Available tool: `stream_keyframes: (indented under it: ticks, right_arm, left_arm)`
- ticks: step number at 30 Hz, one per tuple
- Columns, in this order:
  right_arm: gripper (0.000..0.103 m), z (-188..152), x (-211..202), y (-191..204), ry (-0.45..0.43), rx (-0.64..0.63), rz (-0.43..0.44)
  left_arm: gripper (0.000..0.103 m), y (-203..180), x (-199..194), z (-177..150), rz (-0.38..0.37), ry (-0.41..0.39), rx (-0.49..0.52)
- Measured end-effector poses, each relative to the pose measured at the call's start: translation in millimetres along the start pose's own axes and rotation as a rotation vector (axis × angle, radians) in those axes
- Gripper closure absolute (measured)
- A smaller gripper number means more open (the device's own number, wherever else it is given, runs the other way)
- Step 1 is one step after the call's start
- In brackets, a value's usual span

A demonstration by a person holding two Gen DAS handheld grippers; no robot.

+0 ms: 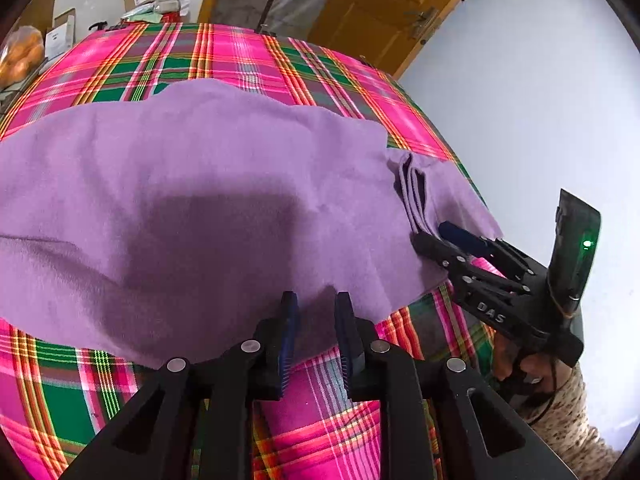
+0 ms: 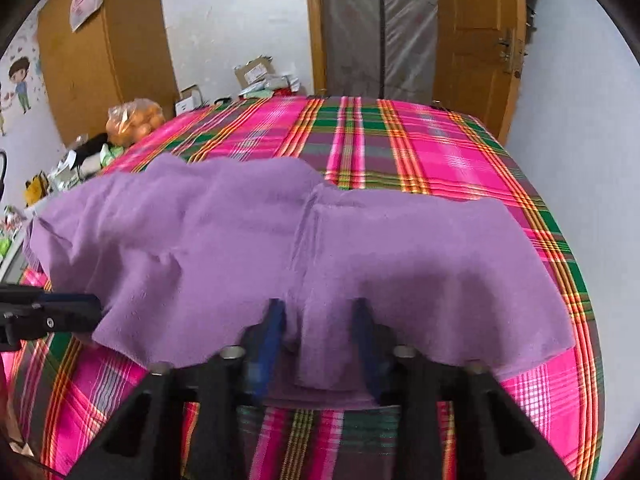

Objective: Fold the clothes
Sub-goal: 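Smooth the garment edge with the right gripper while the left gripper hovers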

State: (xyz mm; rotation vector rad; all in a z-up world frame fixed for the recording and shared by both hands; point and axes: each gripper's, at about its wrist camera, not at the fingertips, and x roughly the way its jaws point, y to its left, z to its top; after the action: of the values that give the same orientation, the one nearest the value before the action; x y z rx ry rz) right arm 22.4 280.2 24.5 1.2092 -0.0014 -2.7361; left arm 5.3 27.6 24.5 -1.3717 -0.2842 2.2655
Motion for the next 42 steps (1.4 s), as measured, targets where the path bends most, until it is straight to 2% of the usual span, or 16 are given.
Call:
stream_keyframes:
  ticks: [1,4,5,13,22,31,35,42]
  right_arm:
    - [0.078,-0.2,-0.5,-2.0,-0.004,0.011,0.001]
    - [0.096,-0.3,-8.7,-9.3,-0.024,0.042,-0.014]
    - [0.097,0.5,-12.0,-11.8,-0.035,0.051,-0.022]
    - [0.098,11.2,-42.9,-49.8,-0.133,0.161,-0.091]
    - [0.098,12.7,-67.2,-106.1,-0.197,0.287,-0.185]
    - [0.100,1.0,-64.4,-153.1,-0.177,0.375,-0.269]
    - [0.100,-3.9,-61.7,-166.6,-0.170,0.422,-0.240]
    - [0.100,-8.9,-70.9,-188.3,-0.182,0.452,-0.339]
  left_arm:
    - [0.083,-0.3,0.7,0.5,0.000,0.002,-0.001]
    - [0.083,-1.0,3.0,1.7,0.003,0.005,-0.005]
    - [0.083,0.0,2.0,0.0,0.002,0.006,-0.006]
    - [0.083,-1.6,-1.5,-1.5,0.005,-0.002,-0.005]
    - [0.083,-3.0,-5.0,-3.3,0.008,-0.005,0.002]
    - [0.083,-5.2,-5.4,-2.9,0.018,-0.010,0.004]
    - [0.083,-5.3,-4.5,-3.2,0.023,-0.009,0.001]
    - [0.083,-4.4,-5.6,-1.9,0.029,-0.011,-0.006]
